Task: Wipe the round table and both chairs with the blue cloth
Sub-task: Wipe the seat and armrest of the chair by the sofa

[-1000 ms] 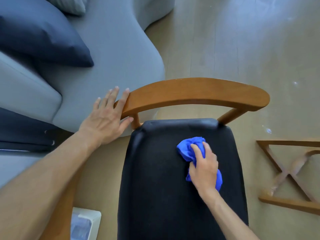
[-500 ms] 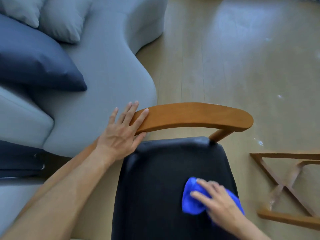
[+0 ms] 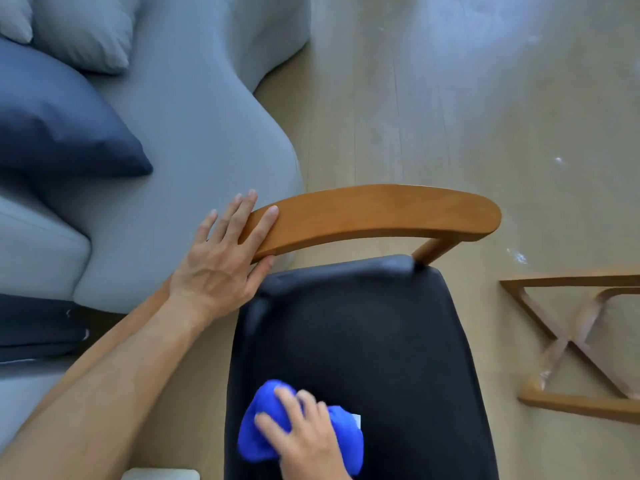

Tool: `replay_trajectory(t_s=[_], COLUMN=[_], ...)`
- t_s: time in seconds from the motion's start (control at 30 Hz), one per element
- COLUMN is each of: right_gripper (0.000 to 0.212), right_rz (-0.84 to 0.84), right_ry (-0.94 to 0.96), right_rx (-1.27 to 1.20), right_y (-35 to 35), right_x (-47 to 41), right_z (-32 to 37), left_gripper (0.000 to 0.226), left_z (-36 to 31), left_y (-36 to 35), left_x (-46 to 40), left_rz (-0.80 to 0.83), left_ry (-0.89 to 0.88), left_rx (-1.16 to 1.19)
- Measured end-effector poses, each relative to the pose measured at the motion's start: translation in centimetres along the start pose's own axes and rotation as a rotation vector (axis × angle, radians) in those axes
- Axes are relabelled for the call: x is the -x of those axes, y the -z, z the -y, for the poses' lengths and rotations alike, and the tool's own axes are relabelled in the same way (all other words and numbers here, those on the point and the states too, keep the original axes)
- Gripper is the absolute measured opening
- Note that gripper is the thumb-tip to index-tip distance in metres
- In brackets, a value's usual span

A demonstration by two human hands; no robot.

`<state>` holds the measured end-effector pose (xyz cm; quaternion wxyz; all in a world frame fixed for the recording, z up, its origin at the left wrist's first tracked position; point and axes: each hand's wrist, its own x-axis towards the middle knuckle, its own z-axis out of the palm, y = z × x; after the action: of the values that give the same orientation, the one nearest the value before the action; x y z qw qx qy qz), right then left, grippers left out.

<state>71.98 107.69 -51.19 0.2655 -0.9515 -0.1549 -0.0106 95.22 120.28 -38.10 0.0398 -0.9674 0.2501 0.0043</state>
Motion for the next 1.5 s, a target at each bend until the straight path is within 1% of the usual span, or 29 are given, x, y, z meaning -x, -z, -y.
replay_trajectory(t_s=[0.07,0.1,0.17,0.2,0.23,0.27,0.3,0.37,0.4,0.43,0.5,0.53,0.6,0.63,0.7,0.73,0.77,0.8,0.9,1.0,1.07,1.13,1.17,1.2,1.27,1.33,1.4,1.5], right_gripper=[0.015,0.014,0.022,0.037,0.057,0.071,0.076,0.069,0.064,0.059,0.054,0.052,0.05,0.05,0.052,0.052,0.054,0.056,0.06,0.064,0.061,0.057,0.056,0.055,0.054,0.053,0.051,0.05], right_rz=[0.105,0.176,0.276,0.302,0.296,0.255,0.172,-0.009,-0.073,-0.119,-0.188,-0.199,-0.191,-0.152,0.039,0.127,0.172,0.161,0.015,-0.057,-0.126,-0.214,-0.235,-0.213,-0.093,-0.027,-0.056,-0.077], right_ry=[0.181,0.276,0.423,0.448,0.433,0.363,0.233,-0.108,-0.252,-0.36,-0.507,-0.532,-0.441,-0.344,-0.082,0.037,0.108,0.108,-0.116,-0.288,-0.461,-0.663,-0.731,-0.756,-0.756,-0.78,-0.762,-0.625], right_rx=[0.042,0.091,0.145,0.169,0.219,0.271,0.297,0.322,0.324,0.308,0.239,0.214,0.16,0.118,0.085,0.119,0.145,0.154,0.103,0.095,0.057,0.043,0.011,-0.031,-0.088,-0.095,-0.077,-0.045], right_y=[0.6,1.7,4.8,6.3,7.8,9.3,10.6,12.6,12.7,12.2,9.9,8.2,4.6,3.0,0.8,0.3,0.5,1.5,6.4,11.3,13.4,14.5,14.9,15.2,15.3,14.9,14.8,14.5], right_x=[1.9,2.3,1.8,0.6,-1.3,-3.5,-5.7,-9.5,-10.8,-11.7,-12.9,-13.3,-13.9,-14.0,-13.6,-13.3,-13.3,-13.2,-11.0,-7.0,-6.2,-7.1,-7.7,-8.4,-9.2,-8.4,-6.4,-1.3], right_z=[-0.4,-1.7,-5.8,-8.7,-11.9,-15.1,-17.9,-21.5,-22.0,-21.8,-18.9,-16.5,-10.6,-7.6,-2.8,-2.1,-2.9,-4.7,-12.3,-19.6,-22.4,-24.7,-25.8,-26.8,-28.1,-27.9,-26.3,-23.0], left_gripper=[0.067,0.067,0.066,0.066,0.066,0.065,0.065,0.065,0.065,0.065,0.065,0.066,0.065,0.064,0.062,0.062,0.062,0.062,0.064,0.065,0.066,0.066,0.066,0.066,0.067,0.067,0.067,0.066], left_z=[0.1,0.1,-0.1,-0.1,-0.1,-0.2,-0.2,-0.2,-0.1,-0.1,-0.1,0.0,0.1,0.2,0.2,0.2,0.1,0.0,-0.2,-0.2,-0.1,-0.1,-0.1,-0.1,0.0,0.0,0.0,0.0], left_y=[0.1,0.1,0.2,0.2,0.2,0.1,0.1,0.0,0.0,0.0,-0.2,-0.2,-0.4,-0.5,-0.7,-0.8,-0.8,-0.9,-0.8,-0.9,-0.9,-1.1,-1.1,-1.1,-1.3,-1.4,-1.6,-1.4], left_x=[0.0,0.0,0.1,0.1,0.0,-0.1,-0.1,-0.1,-0.1,-0.1,-0.1,0.0,0.0,0.0,0.1,0.1,0.0,0.0,-0.1,-0.1,-0.1,-0.1,-0.2,-0.2,-0.4,-0.3,-0.2,-0.3], left_rz=[-0.015,-0.024,-0.024,-0.027,-0.036,-0.042,-0.046,-0.053,-0.059,-0.06,-0.058,-0.061,-0.081,-0.1,-0.148,-0.171,-0.187,-0.2,-0.218,-0.211,-0.197,-0.192,-0.197,-0.203,-0.208,-0.211,-0.208,-0.2], left_ry=[-0.004,-0.004,0.001,0.004,0.007,0.007,0.007,0.009,0.009,0.008,0.006,0.008,-0.002,-0.007,-0.006,-0.005,-0.004,-0.002,0.012,0.003,0.008,0.02,0.019,0.016,0.004,0.002,0.009,0.0], left_rx=[0.0,0.003,0.014,0.02,0.024,0.024,0.02,0.012,0.008,0.004,0.001,0.001,0.003,0.004,0.016,0.027,0.04,0.053,0.072,0.071,0.082,0.095,0.094,0.089,0.081,0.094,0.106,0.099])
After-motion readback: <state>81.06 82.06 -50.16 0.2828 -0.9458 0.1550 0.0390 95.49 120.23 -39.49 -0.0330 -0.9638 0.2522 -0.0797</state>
